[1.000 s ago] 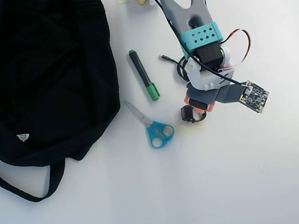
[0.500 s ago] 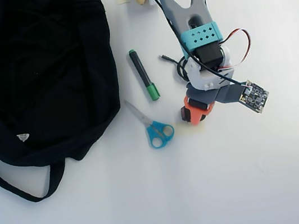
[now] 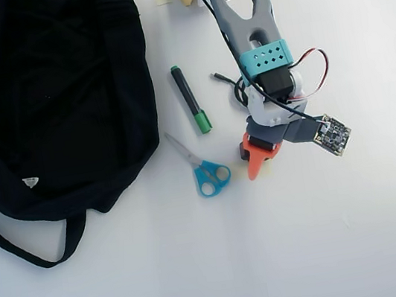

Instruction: Put the bike light into the black bag

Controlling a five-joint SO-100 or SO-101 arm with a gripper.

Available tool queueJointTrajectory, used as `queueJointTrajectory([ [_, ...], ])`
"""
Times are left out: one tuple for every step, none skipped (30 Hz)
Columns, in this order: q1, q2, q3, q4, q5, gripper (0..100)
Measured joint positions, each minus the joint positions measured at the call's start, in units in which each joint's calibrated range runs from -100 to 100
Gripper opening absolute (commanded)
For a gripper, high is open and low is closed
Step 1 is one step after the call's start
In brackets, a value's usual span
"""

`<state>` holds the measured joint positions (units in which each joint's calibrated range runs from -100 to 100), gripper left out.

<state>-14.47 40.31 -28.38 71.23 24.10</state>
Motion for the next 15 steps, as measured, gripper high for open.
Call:
queueJointTrajectory([
  [0.00,0.42,0.00,0.00,0.00,34],
  [0.00,0.75,0.00,0.00,0.00,34],
  [0.00,1.16,-0.24,0.00,0.00,34],
  [0.00,1.74,-0.63,0.00,0.00,34],
  [0.00,2.16,-0.94,0.00,0.00,34],
  [0.00,2.57,-1.10,0.00,0.00,34],
  [0.00,2.91,-1.18,0.00,0.00,34],
  [0.00,3.15,-1.26,0.00,0.00,34],
  [0.07,3.40,-1.42,0.00,0.00,33],
  [0.15,3.65,-1.42,-0.09,0.00,33],
  [0.22,3.90,-1.42,-0.09,0.00,33],
  [0.37,4.32,-1.49,-0.09,0.00,33],
  [0.44,4.65,-1.57,-0.09,0.00,33],
  [0.51,5.06,-1.57,-0.09,0.00,33],
  [0.66,5.40,-1.57,-0.09,0.00,33],
])
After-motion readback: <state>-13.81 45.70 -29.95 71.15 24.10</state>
